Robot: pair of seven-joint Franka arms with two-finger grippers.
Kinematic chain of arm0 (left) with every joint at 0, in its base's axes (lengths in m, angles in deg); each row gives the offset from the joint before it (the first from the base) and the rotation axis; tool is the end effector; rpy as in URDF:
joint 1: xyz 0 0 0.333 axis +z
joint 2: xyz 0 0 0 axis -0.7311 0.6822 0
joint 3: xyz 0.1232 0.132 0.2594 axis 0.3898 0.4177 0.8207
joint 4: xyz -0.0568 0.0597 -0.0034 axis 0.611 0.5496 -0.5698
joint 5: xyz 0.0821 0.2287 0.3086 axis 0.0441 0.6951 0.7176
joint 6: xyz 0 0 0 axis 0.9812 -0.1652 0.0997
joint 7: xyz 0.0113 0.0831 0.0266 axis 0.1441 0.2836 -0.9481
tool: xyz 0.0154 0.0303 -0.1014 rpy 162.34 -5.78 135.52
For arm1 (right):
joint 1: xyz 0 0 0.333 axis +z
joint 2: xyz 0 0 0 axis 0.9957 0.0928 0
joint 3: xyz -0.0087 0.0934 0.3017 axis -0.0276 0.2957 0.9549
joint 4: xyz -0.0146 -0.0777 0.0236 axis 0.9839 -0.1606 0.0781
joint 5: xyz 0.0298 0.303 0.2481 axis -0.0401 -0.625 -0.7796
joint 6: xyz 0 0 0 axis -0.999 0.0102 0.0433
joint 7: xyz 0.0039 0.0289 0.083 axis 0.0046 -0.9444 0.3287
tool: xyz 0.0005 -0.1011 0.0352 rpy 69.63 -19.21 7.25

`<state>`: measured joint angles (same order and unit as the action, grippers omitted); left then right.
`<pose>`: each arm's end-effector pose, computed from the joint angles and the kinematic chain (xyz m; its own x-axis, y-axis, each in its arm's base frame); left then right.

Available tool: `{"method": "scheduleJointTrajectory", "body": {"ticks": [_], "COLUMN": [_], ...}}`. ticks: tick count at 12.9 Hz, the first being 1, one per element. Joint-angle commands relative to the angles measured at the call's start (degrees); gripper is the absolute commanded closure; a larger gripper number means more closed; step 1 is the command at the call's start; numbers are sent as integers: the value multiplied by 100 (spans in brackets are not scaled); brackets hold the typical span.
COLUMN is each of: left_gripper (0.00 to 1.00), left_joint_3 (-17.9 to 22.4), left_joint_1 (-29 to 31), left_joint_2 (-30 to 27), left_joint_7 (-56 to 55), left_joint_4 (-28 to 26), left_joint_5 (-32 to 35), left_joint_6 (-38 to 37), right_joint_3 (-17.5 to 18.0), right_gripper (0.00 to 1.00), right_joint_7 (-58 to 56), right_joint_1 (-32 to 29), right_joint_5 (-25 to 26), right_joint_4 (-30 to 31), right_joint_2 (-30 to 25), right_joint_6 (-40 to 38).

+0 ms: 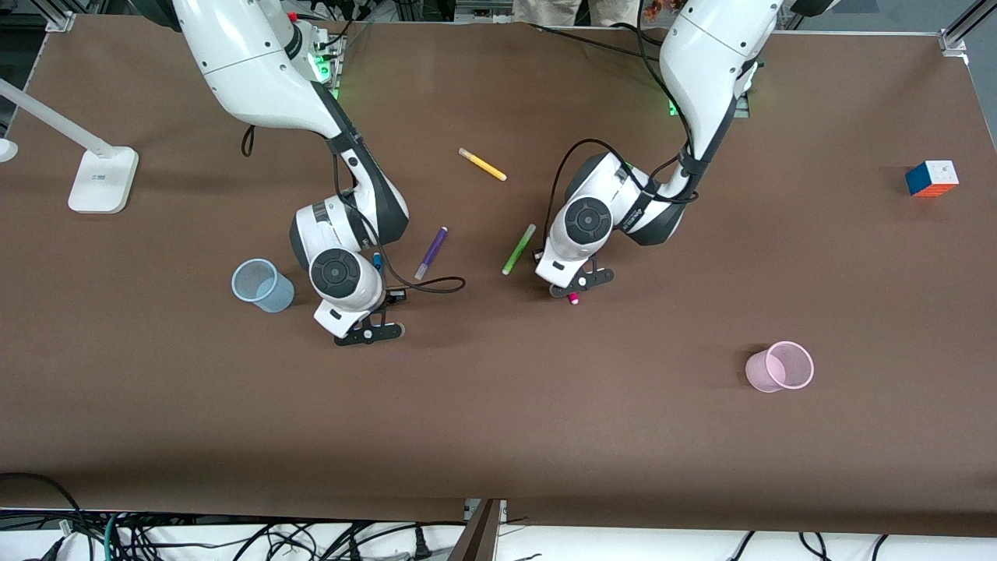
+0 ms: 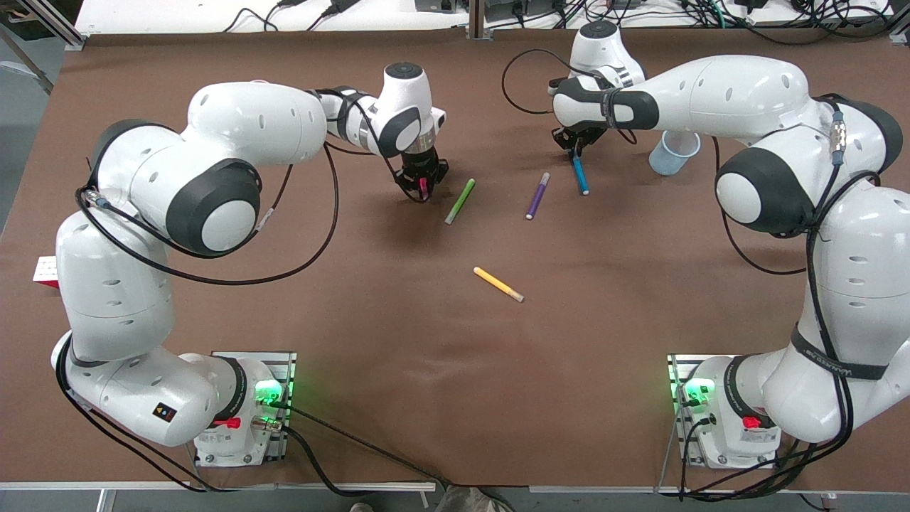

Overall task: Place pink and blue markers in matching cups
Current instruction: 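Carry the pink marker to the pink cup while the right carries blue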

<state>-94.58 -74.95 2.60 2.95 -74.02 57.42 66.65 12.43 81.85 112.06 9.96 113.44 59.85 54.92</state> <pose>0.5210 -0.3833 0.1894 0.9197 0.3187 -0.2295 0.3210 -0.9467 -0.0282 0.6150 0.2860 0.1828 0.9770 0.1602 -0.1410 0.1695 -0.9839 0.0568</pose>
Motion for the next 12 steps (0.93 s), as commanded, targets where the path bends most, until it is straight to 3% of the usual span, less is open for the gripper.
{"method": "scheduleJointTrajectory", "body": {"ticks": [1,7,10,12], "left_gripper": [100,100,100,100], "left_joint_3": [26,79,79,70], "left_joint_1": [256,1397,2274,2986], "left_joint_2": [-264,-237,-220,-193], "left_joint_7": [85,1568,1896,1922], "left_joint_4": [467,1741,2217,2341], "left_joint_5": [-149,-79,-114,-202], "left_joint_6": [-1105,-3207,-3912,-4002], "right_joint_3": [2,-51,-51,-68], "right_gripper": [100,100,100,100], "right_joint_7": [-271,-2395,-3705,-4820], "right_joint_1": [-49,-602,-848,-980], "right_joint_5": [-50,-68,-76,-155], "right_joint_4": [0,-62,-62,-53], "right_joint_2": [-82,-977,-1452,-1629], "right_joint_6": [62,-665,-1246,-1327]}}
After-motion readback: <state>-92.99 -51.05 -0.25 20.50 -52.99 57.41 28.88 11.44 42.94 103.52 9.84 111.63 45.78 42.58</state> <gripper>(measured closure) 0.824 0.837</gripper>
